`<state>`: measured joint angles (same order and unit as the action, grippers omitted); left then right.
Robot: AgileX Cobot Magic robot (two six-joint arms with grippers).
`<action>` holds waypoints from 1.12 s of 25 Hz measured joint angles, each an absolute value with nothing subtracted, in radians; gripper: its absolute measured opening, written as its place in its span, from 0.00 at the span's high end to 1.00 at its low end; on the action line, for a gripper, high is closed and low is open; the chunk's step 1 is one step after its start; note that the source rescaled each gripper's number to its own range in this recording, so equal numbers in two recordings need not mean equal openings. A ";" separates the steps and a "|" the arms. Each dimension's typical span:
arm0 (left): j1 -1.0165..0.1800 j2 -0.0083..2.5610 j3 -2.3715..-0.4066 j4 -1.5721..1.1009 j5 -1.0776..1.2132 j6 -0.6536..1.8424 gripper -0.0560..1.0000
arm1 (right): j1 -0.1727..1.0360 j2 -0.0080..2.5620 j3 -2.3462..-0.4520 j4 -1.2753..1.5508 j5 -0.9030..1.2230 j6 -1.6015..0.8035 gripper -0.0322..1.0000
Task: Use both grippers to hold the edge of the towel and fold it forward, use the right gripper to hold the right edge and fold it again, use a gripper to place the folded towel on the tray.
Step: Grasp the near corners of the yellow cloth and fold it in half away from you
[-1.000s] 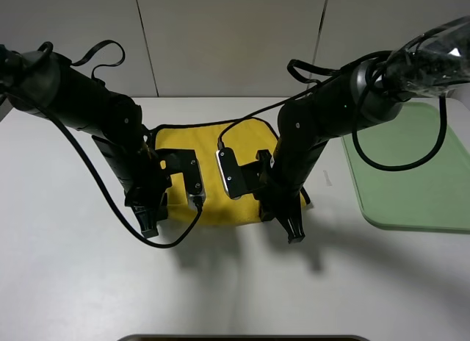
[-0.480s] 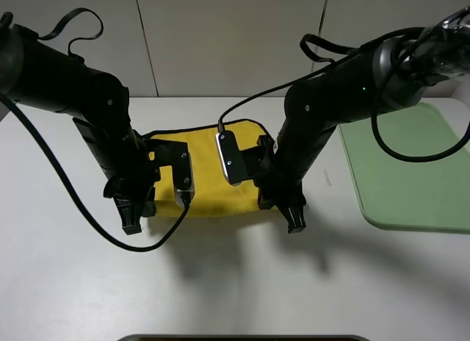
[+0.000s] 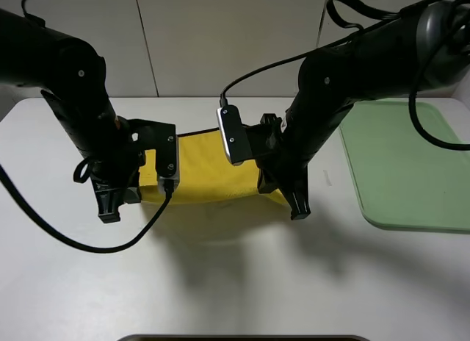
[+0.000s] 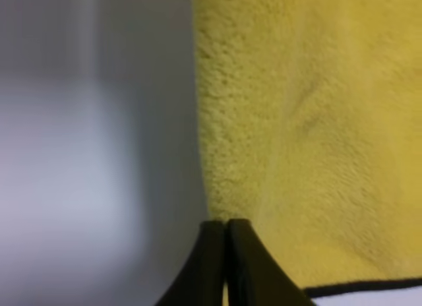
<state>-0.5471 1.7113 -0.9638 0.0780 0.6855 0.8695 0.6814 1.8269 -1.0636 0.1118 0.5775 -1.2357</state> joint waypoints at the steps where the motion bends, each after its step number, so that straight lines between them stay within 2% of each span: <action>1: -0.547 1.700 -0.964 0.078 0.694 0.869 0.95 | 0.681 1.818 -1.064 0.112 0.583 -1.235 0.97; 20: -0.547 1.601 -0.963 0.111 0.822 0.869 0.95 | 0.709 1.710 -1.064 0.177 0.702 -1.192 0.97; 21: -0.547 1.599 -0.963 0.111 0.822 0.869 0.95 | 0.721 1.710 -1.064 0.184 0.708 -1.191 0.93; 22: -0.547 1.599 -0.963 0.111 0.824 0.869 0.95 | 0.734 1.710 -1.064 0.188 0.709 -1.191 0.86; 23: -0.547 1.599 -0.963 0.111 0.825 0.869 0.95 | 0.749 1.710 -1.064 0.190 0.709 -1.191 0.77; 25: -0.547 1.599 -0.963 0.111 0.826 0.869 0.95 | 0.774 1.710 -1.064 0.193 0.705 -1.173 0.51; 27: -0.547 1.599 -0.963 0.111 0.826 0.869 0.95 | 0.786 1.715 -1.064 0.196 0.687 -1.133 0.34; 28: -0.547 1.599 -0.963 0.111 0.826 0.869 0.95 | 0.786 1.717 -1.064 0.196 0.674 -1.106 0.30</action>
<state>-0.5471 1.5994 -0.9630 0.1111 0.8262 0.8695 0.7861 1.7172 -1.0636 0.1958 0.6738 -1.1057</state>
